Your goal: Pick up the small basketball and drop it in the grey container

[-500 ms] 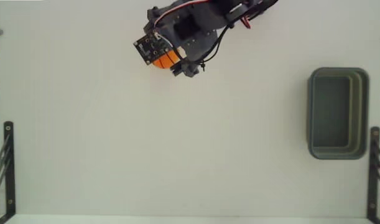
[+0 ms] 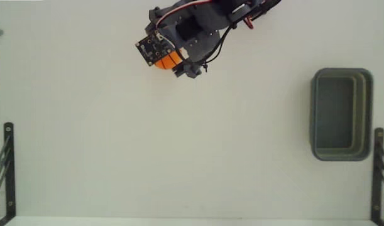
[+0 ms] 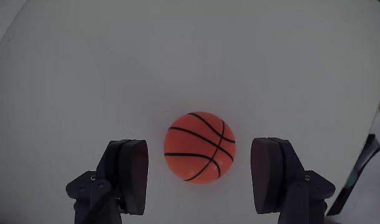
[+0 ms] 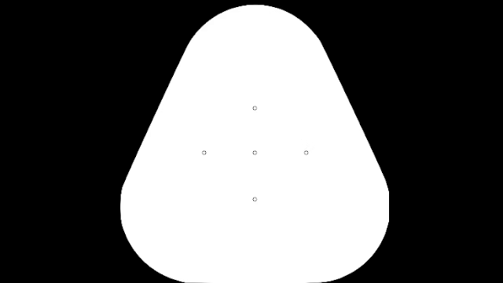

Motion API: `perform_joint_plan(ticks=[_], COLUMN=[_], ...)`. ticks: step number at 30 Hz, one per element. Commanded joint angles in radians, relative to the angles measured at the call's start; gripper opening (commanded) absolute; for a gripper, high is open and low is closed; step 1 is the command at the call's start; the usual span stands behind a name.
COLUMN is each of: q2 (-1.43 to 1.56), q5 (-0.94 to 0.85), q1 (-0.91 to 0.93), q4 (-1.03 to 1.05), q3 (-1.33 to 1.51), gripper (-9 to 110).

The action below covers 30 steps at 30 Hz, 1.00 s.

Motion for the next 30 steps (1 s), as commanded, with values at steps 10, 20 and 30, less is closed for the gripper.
perform_joint_plan(ticks=[10, 20, 30], q2=[0.061, 0.128, 0.160], q5=[0.005, 0.005, 0.005], q1=[0.023, 0.023, 0.023], q4=[-0.019, -0.119, -0.175], q3=[0.071, 0.238, 0.326], gripper=[110, 110, 110])
